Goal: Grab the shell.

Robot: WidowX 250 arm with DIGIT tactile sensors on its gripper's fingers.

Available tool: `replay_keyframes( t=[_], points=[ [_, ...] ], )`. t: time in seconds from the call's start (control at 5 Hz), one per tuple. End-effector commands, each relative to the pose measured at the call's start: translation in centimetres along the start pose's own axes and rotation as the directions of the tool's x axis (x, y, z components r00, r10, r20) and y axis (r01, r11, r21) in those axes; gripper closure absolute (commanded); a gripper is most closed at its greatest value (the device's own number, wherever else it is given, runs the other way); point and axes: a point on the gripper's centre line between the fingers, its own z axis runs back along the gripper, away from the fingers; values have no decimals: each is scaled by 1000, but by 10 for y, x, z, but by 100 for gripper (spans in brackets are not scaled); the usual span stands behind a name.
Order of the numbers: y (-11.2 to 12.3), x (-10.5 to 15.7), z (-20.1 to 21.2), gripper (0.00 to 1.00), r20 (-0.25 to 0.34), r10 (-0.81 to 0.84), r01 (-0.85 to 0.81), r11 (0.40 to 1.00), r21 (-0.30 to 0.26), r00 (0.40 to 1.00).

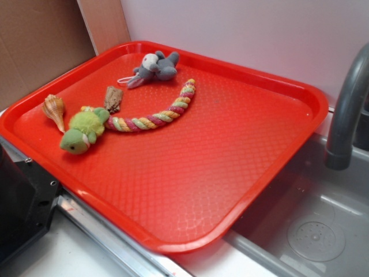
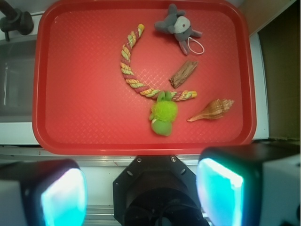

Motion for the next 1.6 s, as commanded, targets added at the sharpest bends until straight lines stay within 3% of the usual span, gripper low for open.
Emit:
replay_keyframes(
  t=[0.0, 0.2, 0.4, 0.6, 0.8, 1.0, 1.2, 1.4],
  points=[
    [0, 0, 0, 0, 0, 0, 0, 1000, 0, 1000],
    [12, -2, -8, 0, 72, 240, -244, 969, 43, 968],
    [24, -4, -24, 0, 137, 466, -475, 879, 41, 874],
    [34, -4, -39, 0, 224, 658, -677, 736, 9, 719],
    [53, 7, -69, 0, 253, 772, -803, 594, 40, 584],
    [80, 16, -96, 0, 272, 810, -847, 530, 40, 519],
    [103, 22, -122, 0, 248, 835, -868, 493, 61, 492],
    [122, 18, -140, 0, 254, 829, -866, 486, 116, 499]
  ],
)
